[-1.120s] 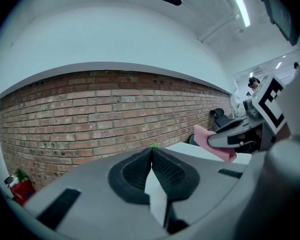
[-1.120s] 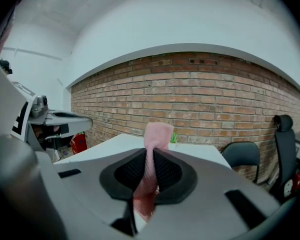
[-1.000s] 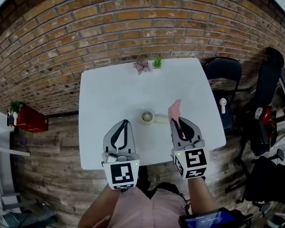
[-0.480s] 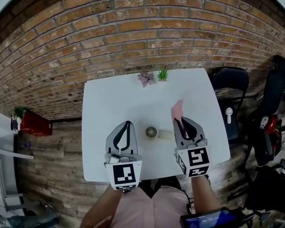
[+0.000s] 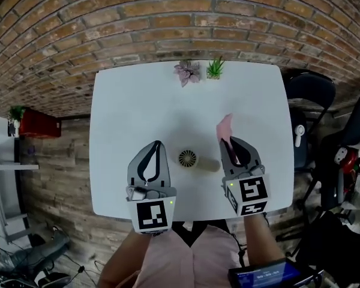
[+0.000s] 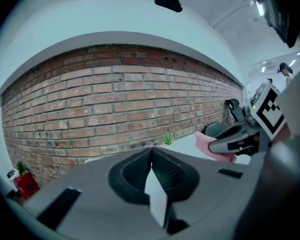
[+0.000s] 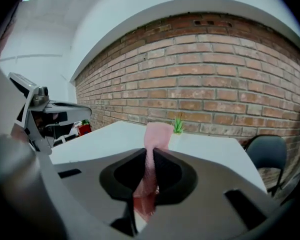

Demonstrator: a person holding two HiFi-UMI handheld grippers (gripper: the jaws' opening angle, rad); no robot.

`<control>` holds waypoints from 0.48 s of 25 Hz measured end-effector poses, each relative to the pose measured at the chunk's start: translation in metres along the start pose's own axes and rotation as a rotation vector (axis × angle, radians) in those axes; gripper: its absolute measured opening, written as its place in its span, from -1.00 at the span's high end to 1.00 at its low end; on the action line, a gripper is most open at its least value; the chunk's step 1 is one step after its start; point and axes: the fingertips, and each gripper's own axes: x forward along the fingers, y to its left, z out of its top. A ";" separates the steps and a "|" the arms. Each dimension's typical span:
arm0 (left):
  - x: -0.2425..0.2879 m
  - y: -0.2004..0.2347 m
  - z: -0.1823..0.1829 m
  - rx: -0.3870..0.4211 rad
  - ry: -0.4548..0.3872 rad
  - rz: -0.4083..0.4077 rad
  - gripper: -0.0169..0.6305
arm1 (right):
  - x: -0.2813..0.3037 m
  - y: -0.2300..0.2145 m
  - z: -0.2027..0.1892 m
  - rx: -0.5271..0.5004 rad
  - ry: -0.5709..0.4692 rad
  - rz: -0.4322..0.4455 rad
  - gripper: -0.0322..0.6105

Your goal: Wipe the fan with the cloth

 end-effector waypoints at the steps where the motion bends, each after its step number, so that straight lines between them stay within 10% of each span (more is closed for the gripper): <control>1: 0.002 0.000 -0.007 -0.009 0.017 0.008 0.91 | 0.005 0.000 -0.009 0.000 0.020 0.013 0.77; 12: -0.001 -0.004 -0.050 0.022 0.108 0.008 0.91 | 0.020 0.006 -0.096 -0.009 0.199 0.058 0.78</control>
